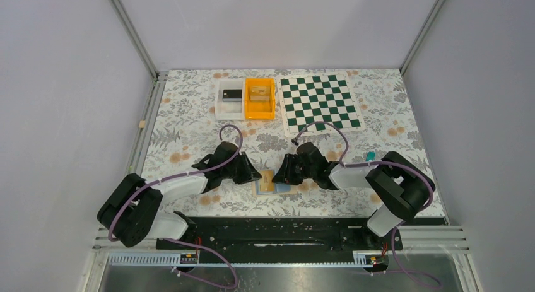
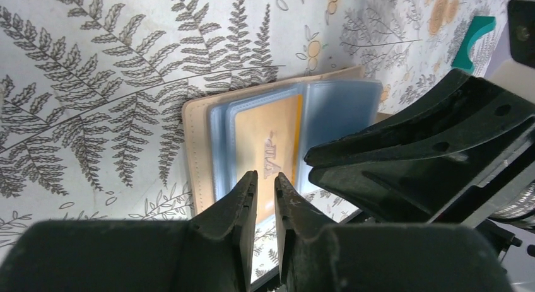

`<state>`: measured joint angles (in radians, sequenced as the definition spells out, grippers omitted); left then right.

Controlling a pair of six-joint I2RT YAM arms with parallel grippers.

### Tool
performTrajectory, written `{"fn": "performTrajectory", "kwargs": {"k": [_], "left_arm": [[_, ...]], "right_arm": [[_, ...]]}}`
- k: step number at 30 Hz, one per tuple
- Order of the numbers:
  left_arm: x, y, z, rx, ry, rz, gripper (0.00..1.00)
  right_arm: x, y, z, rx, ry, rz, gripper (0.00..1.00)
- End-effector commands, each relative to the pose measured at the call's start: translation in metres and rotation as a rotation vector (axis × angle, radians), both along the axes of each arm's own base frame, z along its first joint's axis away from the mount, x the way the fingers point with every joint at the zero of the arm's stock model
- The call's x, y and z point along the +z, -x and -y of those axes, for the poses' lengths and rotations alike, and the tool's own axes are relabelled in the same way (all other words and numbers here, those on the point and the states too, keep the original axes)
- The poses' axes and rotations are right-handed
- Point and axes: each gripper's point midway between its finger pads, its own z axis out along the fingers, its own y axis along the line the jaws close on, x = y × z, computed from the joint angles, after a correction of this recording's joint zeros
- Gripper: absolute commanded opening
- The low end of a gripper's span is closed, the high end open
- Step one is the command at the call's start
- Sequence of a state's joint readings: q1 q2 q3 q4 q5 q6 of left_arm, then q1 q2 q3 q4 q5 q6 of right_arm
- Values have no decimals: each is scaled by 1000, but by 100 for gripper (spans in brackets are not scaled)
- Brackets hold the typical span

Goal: Take the credit cards out of the card holder
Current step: Remove the credit card from the card holder.

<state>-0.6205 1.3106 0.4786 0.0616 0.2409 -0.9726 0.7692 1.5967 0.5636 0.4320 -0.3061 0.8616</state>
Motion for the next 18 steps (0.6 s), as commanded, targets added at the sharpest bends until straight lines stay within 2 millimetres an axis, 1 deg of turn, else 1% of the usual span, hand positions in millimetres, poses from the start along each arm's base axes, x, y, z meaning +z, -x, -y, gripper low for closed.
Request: {"fn": "performTrajectory", "kwargs": {"k": [1, 5, 9, 15, 18], "left_arm": [[-11, 1, 0, -20, -4, 21, 16], [-20, 4, -3, -11, -14, 6, 16], [-24, 5, -6, -4, -24, 1, 17], [-29, 9, -7, -3, -25, -12, 17], [-32, 11, -9, -1, -26, -18, 17]], "right_arm": [[11, -10, -14, 26, -43, 25, 32], [8, -10, -12, 19, -32, 19, 32], [5, -11, -13, 19, -28, 15, 32], [4, -10, -18, 29, -54, 8, 32], [5, -10, -20, 48, -62, 13, 29]]}}
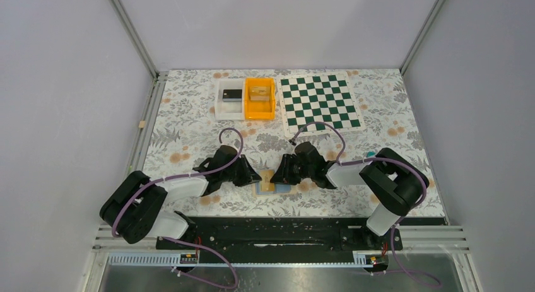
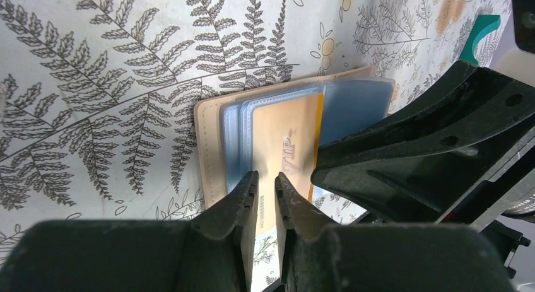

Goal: Take the credit cards out of the card holder
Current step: Remove the credit card from the card holder.

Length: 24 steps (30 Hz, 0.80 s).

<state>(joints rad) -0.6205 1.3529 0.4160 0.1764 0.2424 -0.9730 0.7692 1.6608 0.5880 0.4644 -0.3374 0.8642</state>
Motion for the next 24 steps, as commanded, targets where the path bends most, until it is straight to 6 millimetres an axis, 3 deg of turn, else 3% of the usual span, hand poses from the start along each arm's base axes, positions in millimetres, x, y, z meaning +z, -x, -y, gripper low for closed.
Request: {"fn": "performTrajectory", "kwargs": {"k": [1, 7, 19, 24], "left_arm": [[-16, 9, -7, -2, -35, -28, 17], [-19, 9, -10, 7, -56, -48, 17], [-29, 11, -13, -2, -100, -72, 19], [-23, 10, -9, -11, -76, -68, 20]], "right_arm": [[12, -8, -13, 29, -54, 34, 28], [19, -10, -9, 26, -69, 57, 0], [21, -7, 23, -20, -30, 71, 0], [25, -4, 32, -44, -26, 64, 0]]}}
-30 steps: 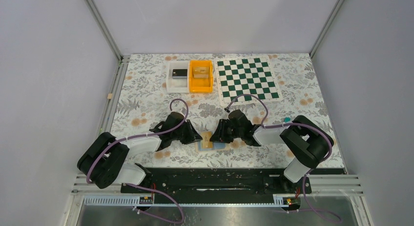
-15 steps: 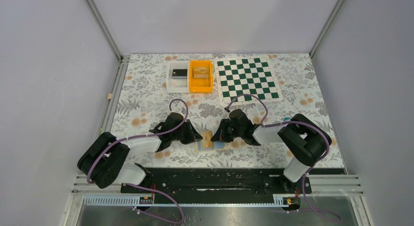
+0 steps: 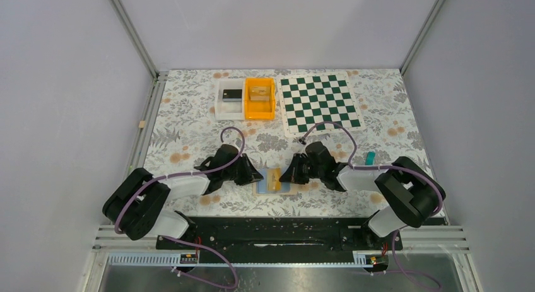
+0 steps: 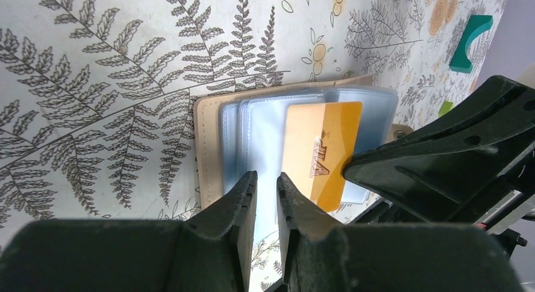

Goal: Take the credit cards out of the card holder
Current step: Remove the credit card from the card holder.

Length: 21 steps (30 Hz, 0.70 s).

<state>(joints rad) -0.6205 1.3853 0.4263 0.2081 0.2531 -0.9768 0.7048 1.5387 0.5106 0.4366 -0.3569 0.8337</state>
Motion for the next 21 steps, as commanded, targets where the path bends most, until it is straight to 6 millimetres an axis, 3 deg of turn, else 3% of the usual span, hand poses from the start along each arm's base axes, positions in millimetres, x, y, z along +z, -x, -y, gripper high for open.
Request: {"fn": "performTrajectory", "kwargs": {"k": [1, 12, 21], "left_arm": [[-18, 15, -11, -18, -72, -70, 20], [57, 5, 18, -80, 96, 15, 39], [74, 10, 31, -142, 214, 67, 44]], "right_arm": [[17, -2, 6, -21, -20, 36, 0], [70, 0, 14, -125, -100, 34, 0], [82, -6, 14, -167, -146, 63, 0]]}}
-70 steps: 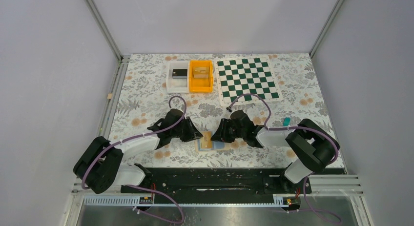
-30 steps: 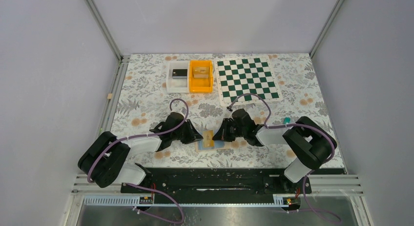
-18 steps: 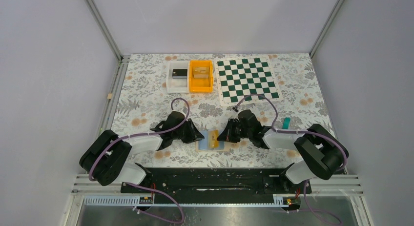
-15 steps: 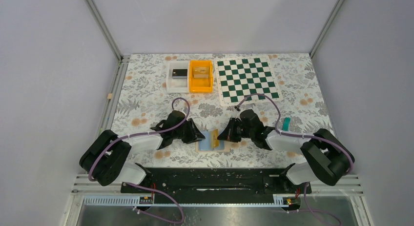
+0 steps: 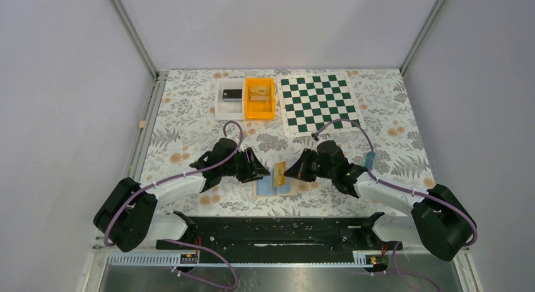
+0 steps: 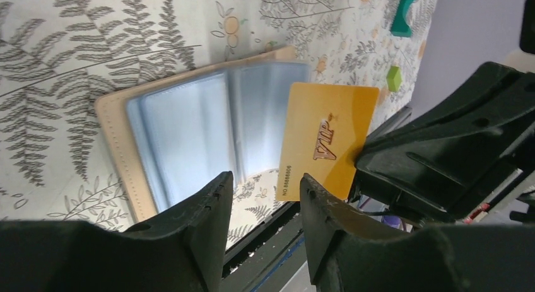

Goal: Take the credit cards out of the card holder
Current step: Remove the credit card from the card holder, then place the credit card in the storage box.

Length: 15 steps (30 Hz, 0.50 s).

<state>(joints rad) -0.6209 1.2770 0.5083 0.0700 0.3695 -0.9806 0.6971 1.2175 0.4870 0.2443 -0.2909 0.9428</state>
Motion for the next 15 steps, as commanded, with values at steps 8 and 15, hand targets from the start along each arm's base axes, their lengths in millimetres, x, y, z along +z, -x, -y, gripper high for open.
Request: {"fn": "performTrajectory", "kwargs": {"k": [8, 15], "left_arm": [[42, 3, 23, -85, 180, 107, 50], [62, 7, 33, -117, 277, 129, 47]], "right_arm": [[45, -11, -9, -38, -161, 96, 0], [49, -6, -12, -24, -220, 86, 0]]}}
